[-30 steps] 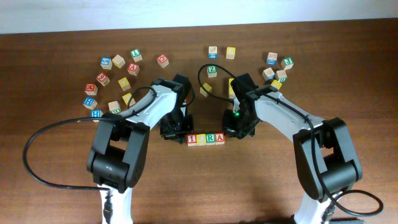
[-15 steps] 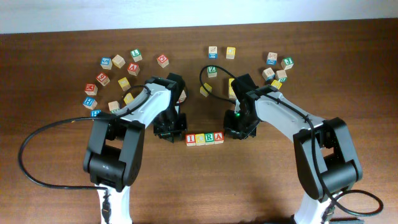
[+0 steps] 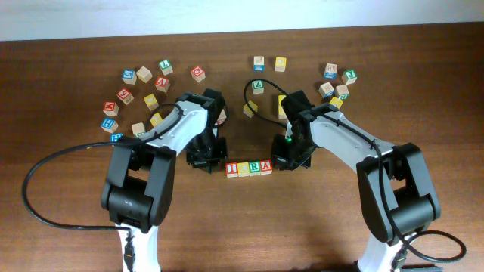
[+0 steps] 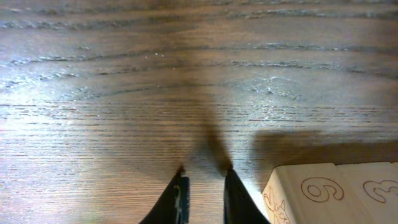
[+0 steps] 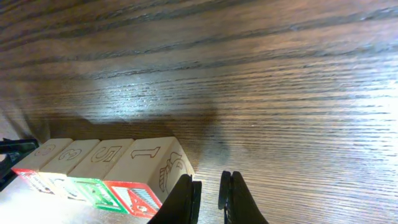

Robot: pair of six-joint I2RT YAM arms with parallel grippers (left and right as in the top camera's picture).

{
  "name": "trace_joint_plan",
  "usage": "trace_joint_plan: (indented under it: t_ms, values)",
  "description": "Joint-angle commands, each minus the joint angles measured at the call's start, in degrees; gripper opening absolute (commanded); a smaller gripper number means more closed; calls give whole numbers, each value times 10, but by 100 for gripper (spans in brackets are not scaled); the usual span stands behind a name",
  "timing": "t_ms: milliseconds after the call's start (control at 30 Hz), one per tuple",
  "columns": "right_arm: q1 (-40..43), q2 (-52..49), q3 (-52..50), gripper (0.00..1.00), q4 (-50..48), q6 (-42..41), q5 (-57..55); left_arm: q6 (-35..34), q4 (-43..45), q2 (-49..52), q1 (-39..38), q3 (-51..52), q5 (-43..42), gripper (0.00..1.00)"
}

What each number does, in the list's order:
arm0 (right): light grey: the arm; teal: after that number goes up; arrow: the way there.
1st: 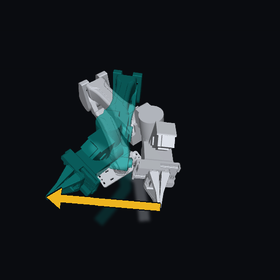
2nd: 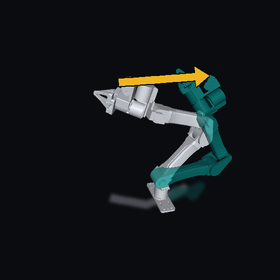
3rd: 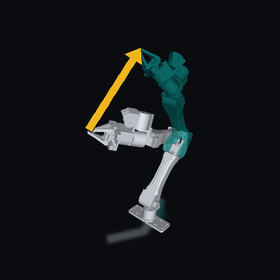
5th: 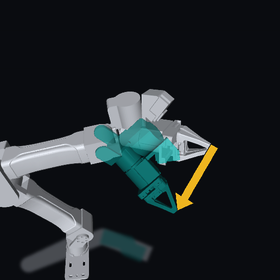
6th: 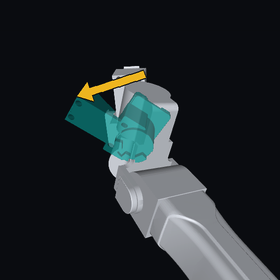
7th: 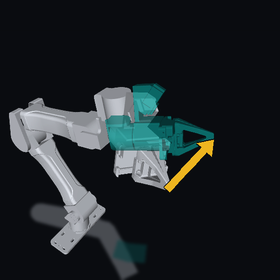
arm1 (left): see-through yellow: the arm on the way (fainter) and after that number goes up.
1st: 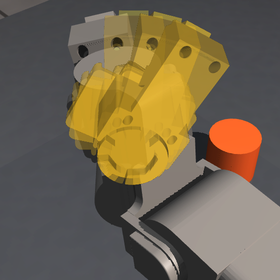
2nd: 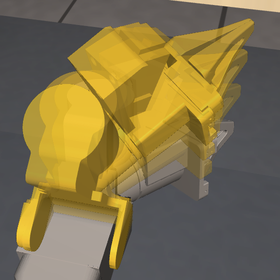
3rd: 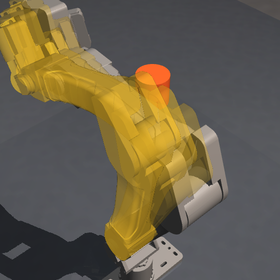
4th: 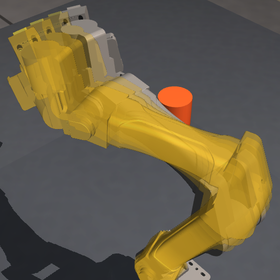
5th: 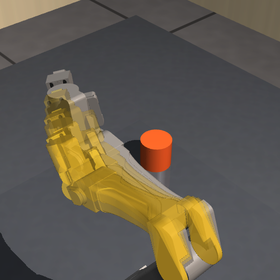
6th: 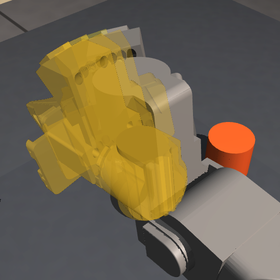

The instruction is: Spell out ICRA

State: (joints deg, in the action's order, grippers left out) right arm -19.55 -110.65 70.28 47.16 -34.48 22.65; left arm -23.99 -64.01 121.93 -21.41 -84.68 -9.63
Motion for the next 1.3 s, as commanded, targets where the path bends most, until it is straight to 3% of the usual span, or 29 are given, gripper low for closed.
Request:
trace_joint_plan:
  t_ms: [0,100,400,600,800,967,1100,1267]
  values:
    - [-7,-4,2,7,0,-2,14,3,5,6,1,5,2,4]
    - [-21,-4,2,7,-7,-2,13,3,5,6,-6,5,-41,2]
    - [-26,-4,2,8,-12,-6,14,6,13,6,-17,5,-41,2]
    - [-26,-4,2,16,-13,-6,-17,5,10,6,-9,5,-8,15]
    - [-26,-4,2,21,-15,-5,-30,5,-6,6,-2,5,22,16]
    - [-24,-4,2,22,-15,-5,-42,5,-12,6,-1,5,39,13]
    - [-24,-4,12,22,-2,-6,-59,5,-17,6,21,-2,42,1]
    - [10,-4,78,26,67,9,-104,5,-66,6,57,-79,41,3]
